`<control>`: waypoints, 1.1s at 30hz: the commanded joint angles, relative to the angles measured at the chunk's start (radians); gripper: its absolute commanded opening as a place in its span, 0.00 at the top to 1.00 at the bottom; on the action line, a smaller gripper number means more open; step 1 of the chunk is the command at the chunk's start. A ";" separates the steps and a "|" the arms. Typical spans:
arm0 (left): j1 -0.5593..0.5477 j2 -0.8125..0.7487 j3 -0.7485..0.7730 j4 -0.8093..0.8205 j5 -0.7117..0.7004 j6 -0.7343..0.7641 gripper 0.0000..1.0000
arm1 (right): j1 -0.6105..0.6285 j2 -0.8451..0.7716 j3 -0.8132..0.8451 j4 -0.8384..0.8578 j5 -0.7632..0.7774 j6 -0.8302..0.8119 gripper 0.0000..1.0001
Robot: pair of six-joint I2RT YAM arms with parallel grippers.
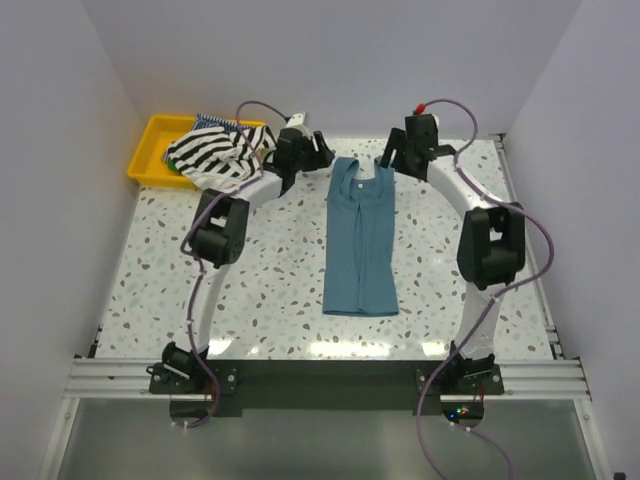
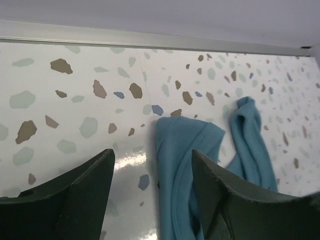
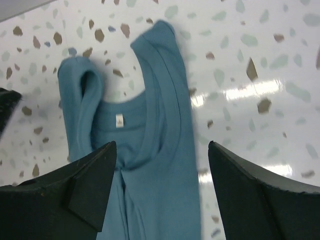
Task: Fold and stack the tank tops
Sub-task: Fold the tank top
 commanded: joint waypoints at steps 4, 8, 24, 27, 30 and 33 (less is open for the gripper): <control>-0.017 -0.496 -0.389 -0.050 -0.024 -0.166 0.39 | 0.030 -0.431 -0.474 -0.025 0.001 0.102 0.25; -0.100 -0.824 -0.754 -0.132 -0.066 -0.268 0.44 | 0.089 -0.633 -0.720 -0.075 -0.013 0.142 0.30; -0.487 -1.130 -1.268 -0.242 0.037 -0.339 0.43 | 0.309 -1.021 -1.159 -0.221 0.024 0.367 0.41; -0.497 -1.101 -1.281 -0.238 0.041 -0.339 0.44 | 0.322 -1.027 -1.203 -0.204 0.012 0.389 0.42; -0.499 -1.076 -1.287 -0.235 0.034 -0.339 0.45 | 0.325 -1.035 -1.236 -0.181 0.012 0.406 0.43; -0.506 -1.047 -1.291 -0.241 0.017 -0.340 0.47 | 0.337 -1.023 -1.246 -0.158 -0.001 0.416 0.45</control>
